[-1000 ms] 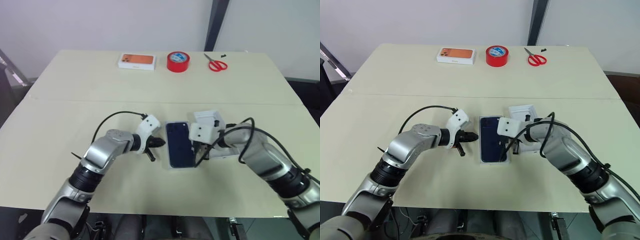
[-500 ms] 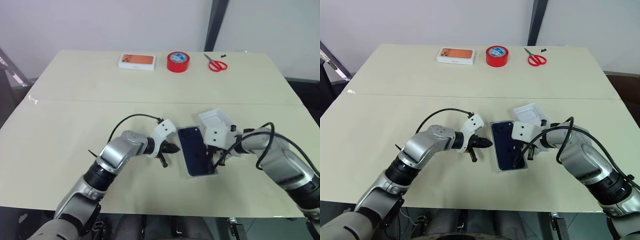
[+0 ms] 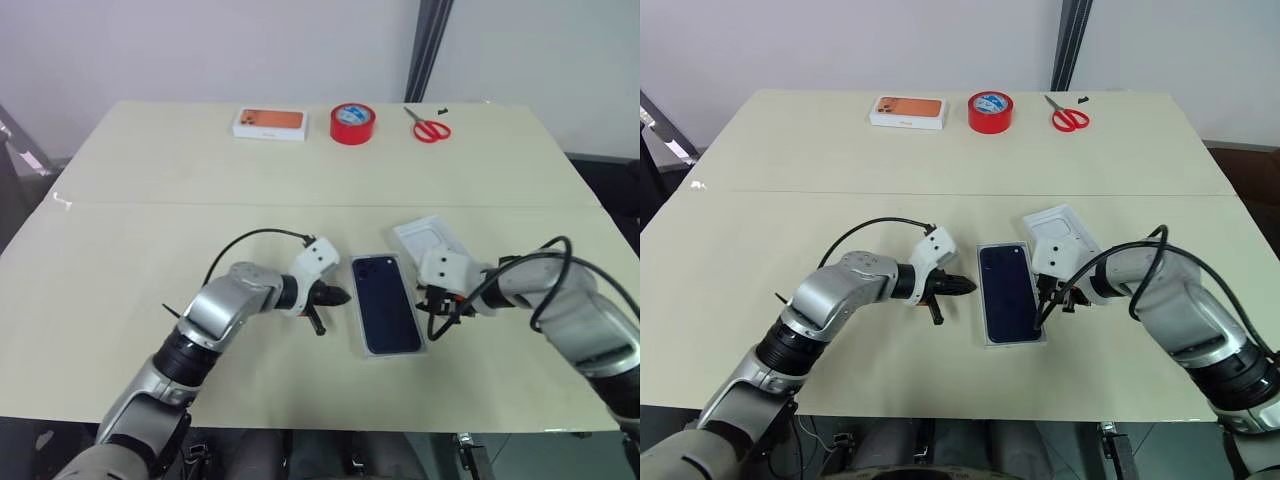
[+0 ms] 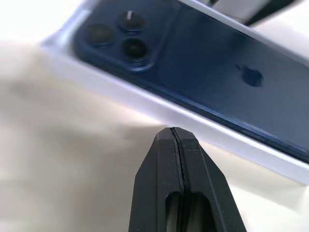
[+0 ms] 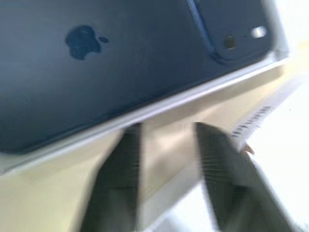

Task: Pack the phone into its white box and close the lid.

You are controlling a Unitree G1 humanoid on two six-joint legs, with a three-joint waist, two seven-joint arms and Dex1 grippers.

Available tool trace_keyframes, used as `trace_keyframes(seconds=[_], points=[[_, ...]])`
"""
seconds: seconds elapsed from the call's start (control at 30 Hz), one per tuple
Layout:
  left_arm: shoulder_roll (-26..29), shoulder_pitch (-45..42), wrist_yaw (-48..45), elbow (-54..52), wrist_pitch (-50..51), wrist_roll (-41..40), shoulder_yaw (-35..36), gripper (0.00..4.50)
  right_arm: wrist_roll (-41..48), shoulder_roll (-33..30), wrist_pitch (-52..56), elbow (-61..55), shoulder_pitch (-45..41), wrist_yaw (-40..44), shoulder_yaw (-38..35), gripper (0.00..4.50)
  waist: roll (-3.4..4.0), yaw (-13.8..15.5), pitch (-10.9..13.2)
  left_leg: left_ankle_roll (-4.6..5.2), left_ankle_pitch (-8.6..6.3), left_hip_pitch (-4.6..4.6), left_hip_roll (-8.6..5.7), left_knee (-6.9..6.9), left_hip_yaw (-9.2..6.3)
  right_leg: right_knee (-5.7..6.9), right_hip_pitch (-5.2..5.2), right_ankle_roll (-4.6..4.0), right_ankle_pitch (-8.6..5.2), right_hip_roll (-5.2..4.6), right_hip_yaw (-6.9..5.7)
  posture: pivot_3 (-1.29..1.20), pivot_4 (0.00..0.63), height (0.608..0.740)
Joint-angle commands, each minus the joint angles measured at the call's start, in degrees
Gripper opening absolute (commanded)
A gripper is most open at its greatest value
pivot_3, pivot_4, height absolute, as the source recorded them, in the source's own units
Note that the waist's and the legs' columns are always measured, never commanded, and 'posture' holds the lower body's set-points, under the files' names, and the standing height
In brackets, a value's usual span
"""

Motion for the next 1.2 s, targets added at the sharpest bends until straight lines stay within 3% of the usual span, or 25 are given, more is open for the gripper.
trace_keyframes(seconds=[0.03,0.3,0.6,0.7,0.87,1.07,1.2], points=[[2.48,2.2,-2.65,-5.44,-4.62,-3.3,6.12,0.0,4.85,-0.4,5.09,-1.93,-1.75,-0.46,-6.18,3.35,0.0,0.04,0.0,0.0,0.0,0.0,0.0,0.0,0.0,0.0,0.0,0.0,0.0,0.0,0.0,0.0,0.15,0.74],[11.13,13.08,-10.71,-11.49,-22.56,-3.59,12.08,0.0,9.68,5.5,24.72,2.4,-3.92,-10.45,-8.07,3.35,0.02,0.16,-0.01,0.0,0.0,0.0,0.01,-0.02,0.01,-0.02,0.0,-0.01,0.0,-0.06,0.02,0.0,0.15,0.74],[13.32,20.34,-13.03,-13.37,-27.65,-8.27,17.96,0.0,11.58,8.17,27.76,5.42,-4.11,-18.43,-7.28,3.35,0.05,0.14,0.0,0.01,-0.01,-0.03,0.01,-0.03,0.03,-0.07,-0.01,-0.01,0.0,-0.08,0.0,0.0,0.15,0.74],[13.17,21.33,-12.02,-13.47,-27.99,-7.57,17.46,0.0,12.0,9.23,27.91,6.93,-4.51,-20.72,-7.41,2.49,0.05,-0.03,0.0,0.02,-0.01,-0.02,0.01,-0.03,0.04,-0.06,0.0,-0.01,0.0,-0.06,0.01,0.0,0.15,0.74],[12.43,22.07,-10.4,-13.9,-27.69,-7.66,17.35,0.0,14.73,9.65,30.21,5.65,-5.3,-21.97,-8.74,0.06,0.04,0.11,0.0,0.02,-0.01,-0.01,0.01,-0.02,0.04,-0.03,0.0,-0.01,0.0,-0.05,0.01,0.0,0.15,0.74],[12.17,22.93,-8.95,-13.03,-28.05,-7.99,18.71,0.0,20.78,13.83,35.95,5.31,-11.14,-22.57,-18.08,0.06,0.05,-0.34,0.0,0.03,-0.02,0.02,0.02,-0.03,0.06,0.01,-0.01,-0.01,0.0,-0.01,0.03,0.0,0.15,0.74],[11.3,22.22,-6.72,-10.09,-28.13,-8.32,21.15,0.0,33.99,22.79,42.8,7.22,-17.28,-21.31,-32.73,0.06,0.06,-0.1,0.0,0.03,-0.02,0.02,0.06,-0.03,0.06,0.02,-0.01,-0.01,0.0,0.03,0.02,0.0,0.15,0.74]])
